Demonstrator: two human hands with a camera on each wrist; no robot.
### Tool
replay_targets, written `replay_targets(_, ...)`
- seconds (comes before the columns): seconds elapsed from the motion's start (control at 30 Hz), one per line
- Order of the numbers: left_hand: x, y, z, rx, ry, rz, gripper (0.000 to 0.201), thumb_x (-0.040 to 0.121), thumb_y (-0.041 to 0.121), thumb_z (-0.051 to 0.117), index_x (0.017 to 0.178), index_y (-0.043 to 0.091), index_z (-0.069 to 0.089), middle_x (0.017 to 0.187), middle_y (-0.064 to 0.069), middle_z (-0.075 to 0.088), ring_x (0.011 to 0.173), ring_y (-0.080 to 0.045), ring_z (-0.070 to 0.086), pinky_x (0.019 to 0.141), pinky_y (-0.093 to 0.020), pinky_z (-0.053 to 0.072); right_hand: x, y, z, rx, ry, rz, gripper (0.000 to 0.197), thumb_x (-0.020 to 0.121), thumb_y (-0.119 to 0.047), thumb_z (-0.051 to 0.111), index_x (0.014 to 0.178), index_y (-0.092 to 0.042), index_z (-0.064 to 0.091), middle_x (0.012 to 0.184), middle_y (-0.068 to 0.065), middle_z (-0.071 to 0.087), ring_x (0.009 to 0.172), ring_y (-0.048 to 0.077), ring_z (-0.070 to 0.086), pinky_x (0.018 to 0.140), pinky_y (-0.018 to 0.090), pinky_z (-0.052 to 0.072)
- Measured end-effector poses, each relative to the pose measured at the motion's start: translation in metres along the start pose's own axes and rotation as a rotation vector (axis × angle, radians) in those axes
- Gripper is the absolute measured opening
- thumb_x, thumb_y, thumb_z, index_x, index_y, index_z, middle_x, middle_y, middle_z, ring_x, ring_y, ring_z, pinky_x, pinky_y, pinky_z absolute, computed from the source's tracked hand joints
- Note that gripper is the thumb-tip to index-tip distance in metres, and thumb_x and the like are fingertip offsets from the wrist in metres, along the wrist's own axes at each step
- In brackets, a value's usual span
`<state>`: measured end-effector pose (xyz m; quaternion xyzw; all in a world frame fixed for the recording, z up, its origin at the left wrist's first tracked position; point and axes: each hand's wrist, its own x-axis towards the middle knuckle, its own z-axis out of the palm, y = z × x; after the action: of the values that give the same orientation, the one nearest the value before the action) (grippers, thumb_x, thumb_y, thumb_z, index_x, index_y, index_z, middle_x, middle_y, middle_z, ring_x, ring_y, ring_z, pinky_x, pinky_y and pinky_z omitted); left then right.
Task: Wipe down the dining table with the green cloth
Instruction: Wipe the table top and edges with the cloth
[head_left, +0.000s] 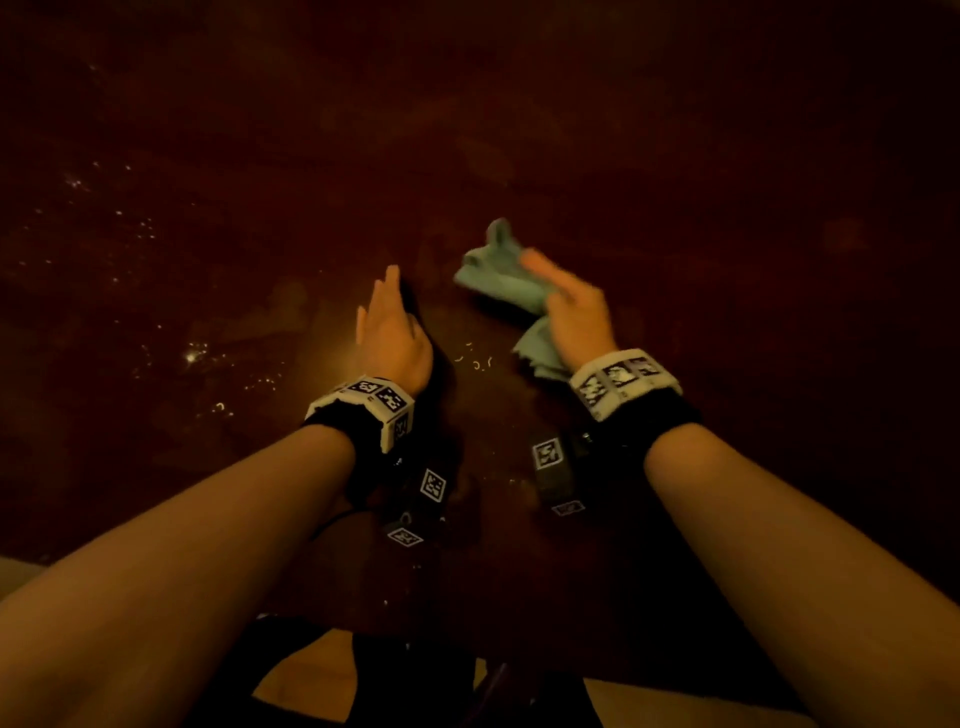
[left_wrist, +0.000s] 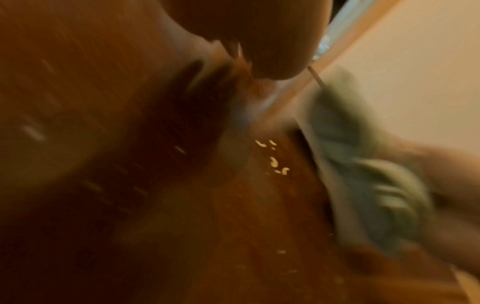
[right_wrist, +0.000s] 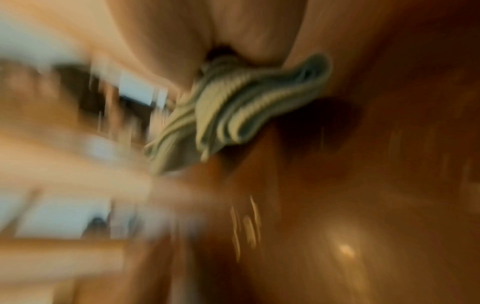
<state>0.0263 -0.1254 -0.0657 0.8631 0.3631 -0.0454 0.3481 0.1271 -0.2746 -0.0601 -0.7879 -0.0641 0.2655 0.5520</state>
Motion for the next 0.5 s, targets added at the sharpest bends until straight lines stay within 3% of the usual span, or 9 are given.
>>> replay_targets(0.07, -0.002, -0.006, -0.004, 0.060, 0.002, -0.005, 0.056, 0.096, 0.007, 0.031, 0.149, 0.010, 0.011, 0.158, -0.008, 0.016, 0.147, -0.022, 0.008, 0.121, -0.039, 0.003, 0.000, 0.002, -0.038, 0.030, 0.309, -0.002, 0.051, 0.086, 0.010, 0.031, 0.127, -0.009, 0.054, 0.133, 0.003, 0.054, 0.109, 0.001, 0.050, 0.095, 0.010, 0.040)
replay_targets(0.13, -0.004, -0.011, -0.005, 0.086, -0.042, -0.028, 0.056, 0.098, 0.010, 0.031, 0.149, 0.010, 0.010, 0.158, -0.008, 0.013, 0.148, -0.022, 0.005, 0.121, -0.040, 0.004, 0.003, 0.020, -0.081, -0.088, 0.567, 0.028, 0.048, 0.087, 0.005, 0.033, 0.128, -0.009, 0.054, 0.138, 0.009, 0.050, 0.125, 0.013, 0.046, 0.108, 0.019, 0.032)
replay_targets(0.2, -0.007, -0.013, -0.008, 0.064, -0.087, -0.033, 0.057, 0.098, 0.010, 0.031, 0.150, 0.012, 0.008, 0.159, -0.008, 0.009, 0.148, -0.021, 0.002, 0.121, -0.039, 0.005, 0.000, 0.043, -0.105, -0.256, 0.663, 0.118, 0.048, 0.088, 0.001, 0.032, 0.131, -0.009, 0.051, 0.144, 0.011, 0.043, 0.137, 0.023, 0.036, 0.116, 0.031, 0.025)
replay_targets(0.3, -0.006, -0.014, -0.012, 0.021, -0.132, -0.044, 0.058, 0.099, 0.009, 0.031, 0.150, 0.015, 0.006, 0.159, -0.008, 0.004, 0.148, -0.022, -0.001, 0.121, -0.040, 0.005, -0.004, 0.062, -0.095, -0.482, 0.602, 0.128, 0.049, 0.087, -0.004, 0.032, 0.134, -0.009, 0.046, 0.149, 0.011, 0.036, 0.141, 0.027, 0.026, 0.119, 0.040, 0.020)
replay_targets(0.43, -0.009, -0.020, -0.019, -0.080, -0.155, -0.027, 0.057, 0.099, 0.009, 0.030, 0.150, 0.017, 0.007, 0.159, -0.008, 0.003, 0.148, -0.021, 0.001, 0.121, -0.041, 0.007, -0.004, 0.050, -0.029, -0.548, 0.350, -0.053, 0.050, 0.085, 0.003, 0.037, 0.133, -0.008, 0.047, 0.148, 0.011, 0.038, 0.142, 0.026, 0.026, 0.119, 0.034, 0.016)
replay_targets(0.5, -0.016, -0.026, -0.023, -0.120, -0.103, -0.009, 0.055, 0.099, 0.007, 0.029, 0.150, 0.017, 0.010, 0.159, -0.007, 0.007, 0.148, -0.020, 0.003, 0.121, -0.041, 0.007, -0.016, 0.043, 0.017, -0.533, 0.256, -0.126, 0.052, 0.083, 0.005, 0.039, 0.131, -0.012, 0.051, 0.147, 0.007, 0.041, 0.141, 0.026, 0.028, 0.119, 0.035, 0.017)
